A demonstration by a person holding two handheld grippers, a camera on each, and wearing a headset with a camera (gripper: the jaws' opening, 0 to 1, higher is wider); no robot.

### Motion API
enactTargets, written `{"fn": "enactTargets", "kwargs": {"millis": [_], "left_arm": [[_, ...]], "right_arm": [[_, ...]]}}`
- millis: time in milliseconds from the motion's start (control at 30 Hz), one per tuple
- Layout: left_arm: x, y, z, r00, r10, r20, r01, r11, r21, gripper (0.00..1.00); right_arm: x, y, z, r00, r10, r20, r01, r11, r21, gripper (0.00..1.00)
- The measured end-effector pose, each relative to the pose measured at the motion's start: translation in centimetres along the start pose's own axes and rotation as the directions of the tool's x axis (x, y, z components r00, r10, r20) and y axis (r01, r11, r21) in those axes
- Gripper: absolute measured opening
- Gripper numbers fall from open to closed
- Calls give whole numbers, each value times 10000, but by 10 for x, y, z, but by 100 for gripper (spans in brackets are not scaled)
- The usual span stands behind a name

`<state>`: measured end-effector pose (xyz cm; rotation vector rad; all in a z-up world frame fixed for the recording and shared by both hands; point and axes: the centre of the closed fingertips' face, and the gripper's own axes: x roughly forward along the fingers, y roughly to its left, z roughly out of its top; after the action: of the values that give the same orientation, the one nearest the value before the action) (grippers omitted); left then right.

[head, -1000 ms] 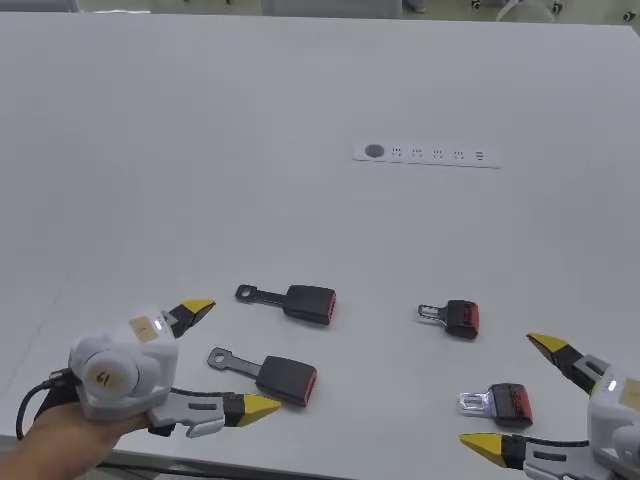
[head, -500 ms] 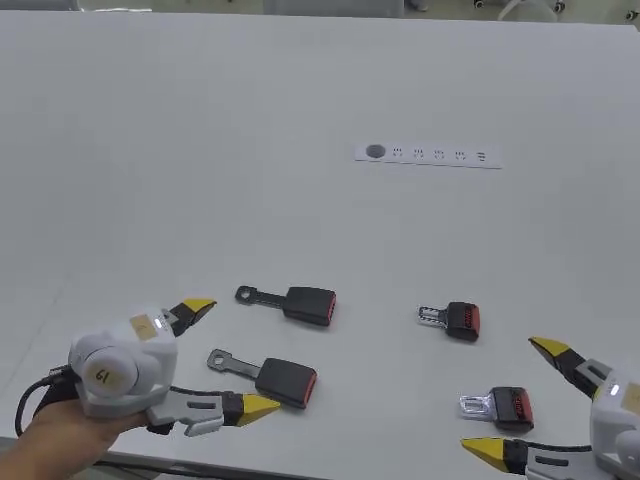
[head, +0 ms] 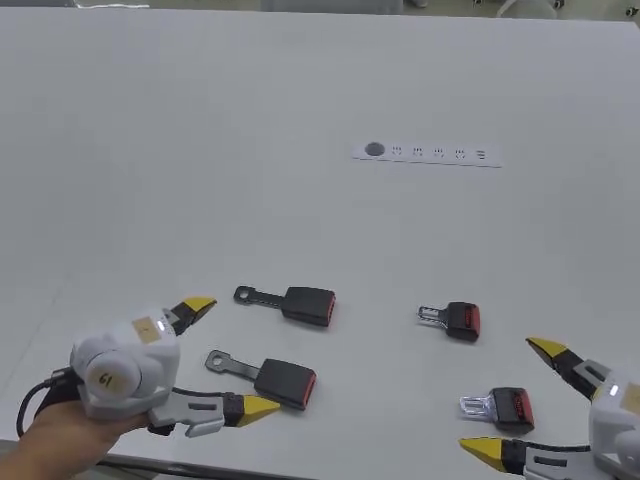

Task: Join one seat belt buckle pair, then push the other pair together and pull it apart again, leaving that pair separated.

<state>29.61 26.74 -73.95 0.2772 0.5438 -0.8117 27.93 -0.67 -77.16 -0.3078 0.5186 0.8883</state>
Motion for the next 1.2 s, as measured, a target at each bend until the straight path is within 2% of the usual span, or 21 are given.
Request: {"fn": "enactTargets", "kwargs": {"millis": [67, 533, 767, 1000, 1100, 1200], "left_arm": [[0, 2, -1, 10000, -12, 12, 12, 9999, -115, 98], [8, 4, -6, 9995, -220, -213, 221, 9998, 15, 97], [15, 3, -11, 9976, -550, -418, 557, 9983, 158, 96], [24, -3, -18, 9893, -1144, -908, 1216, 9894, 790, 91], [28, -7, -18, 9847, -1436, -991, 1526, 9842, 894, 89], [33, -7, -22, 9783, -1647, -1254, 1793, 9769, 1161, 89]], "right_arm": [[3, 0, -2, 9999, 1, -154, -2, 10000, -50, 96], [11, -6, -2, 9997, 225, -138, -225, 9997, -2, 96], [14, -8, -7, 9986, 441, -293, -441, 9990, -2, 96], [16, -4, -17, 9900, 1190, -758, -1216, 9921, -311, 92], [17, -7, -21, 9877, 1268, -912, -1316, 9901, -493, 91], [19, -10, -28, 9850, 1307, -1125, -1365, 9896, -447, 91]]}}
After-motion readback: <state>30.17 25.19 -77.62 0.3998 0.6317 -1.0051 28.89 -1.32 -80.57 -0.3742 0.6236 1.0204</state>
